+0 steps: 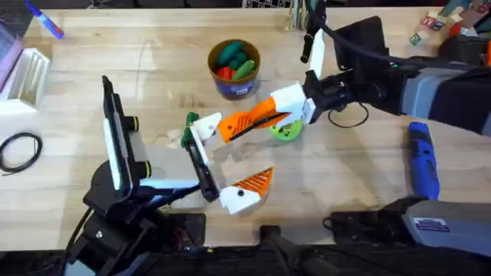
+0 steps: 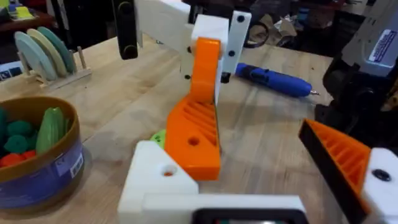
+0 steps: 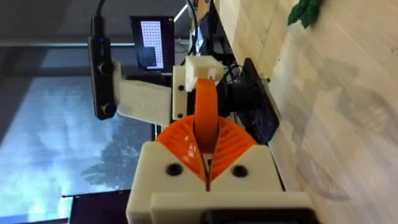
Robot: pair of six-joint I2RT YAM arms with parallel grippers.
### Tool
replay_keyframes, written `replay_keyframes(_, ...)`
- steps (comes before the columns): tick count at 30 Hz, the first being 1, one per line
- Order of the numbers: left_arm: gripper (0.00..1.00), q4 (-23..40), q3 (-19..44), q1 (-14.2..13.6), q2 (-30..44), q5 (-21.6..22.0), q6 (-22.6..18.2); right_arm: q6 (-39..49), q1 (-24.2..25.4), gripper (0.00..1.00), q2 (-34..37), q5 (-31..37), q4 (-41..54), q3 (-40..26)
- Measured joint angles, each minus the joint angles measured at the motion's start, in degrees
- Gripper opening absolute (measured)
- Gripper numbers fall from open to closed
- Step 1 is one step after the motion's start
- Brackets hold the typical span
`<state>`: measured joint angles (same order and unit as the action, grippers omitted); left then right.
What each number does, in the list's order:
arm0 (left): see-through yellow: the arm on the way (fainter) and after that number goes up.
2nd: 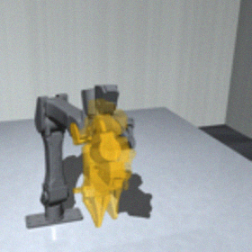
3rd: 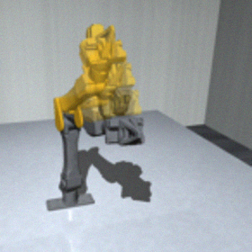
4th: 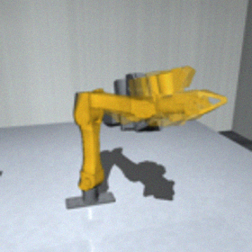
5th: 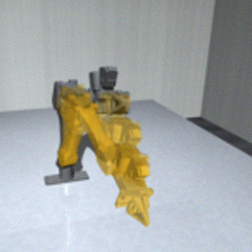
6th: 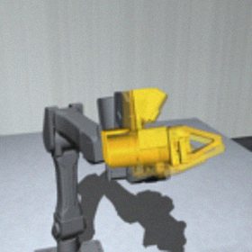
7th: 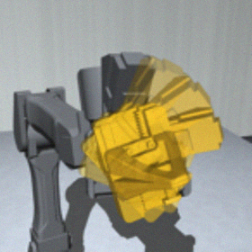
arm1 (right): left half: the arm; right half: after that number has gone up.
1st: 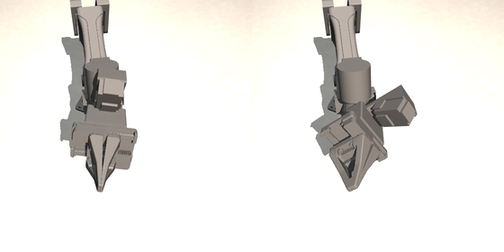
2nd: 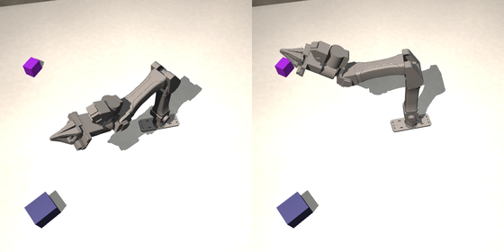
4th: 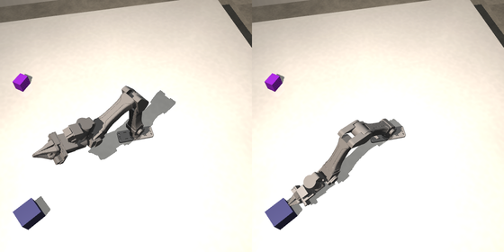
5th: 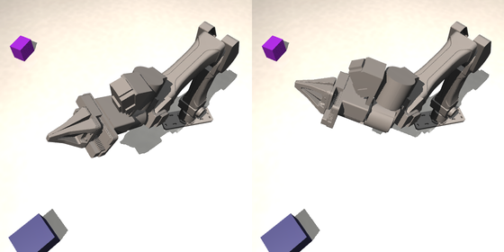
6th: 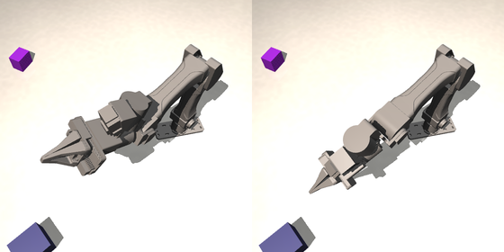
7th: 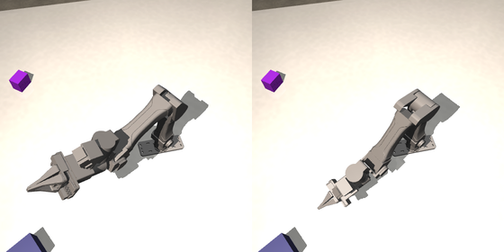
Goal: Pick up the gripper from the table and insert it into the empty holder that is missing its gripper. Then pick up a screw, insert it into the mounting hole, and use the screwdriver to tighten it. Finally, clean up the table by picking up the vegetable and placing it into the bucket.
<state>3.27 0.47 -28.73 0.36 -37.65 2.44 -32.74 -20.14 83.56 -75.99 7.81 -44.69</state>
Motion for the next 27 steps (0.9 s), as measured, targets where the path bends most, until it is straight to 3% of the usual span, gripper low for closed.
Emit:
replay_keyframes(13,0.986,0.15,0.00,0.35,0.07,1.79,2.36,-10.85,-2.46,0.008,8.63,-2.62,-13.12,0.00)
replay_keyframes(27,0.986,0.25,0.02,1.94,0.07,10.57,4.44,-21.14,-7.29,0.008,8.71,7.09,-27.45,-0.04)
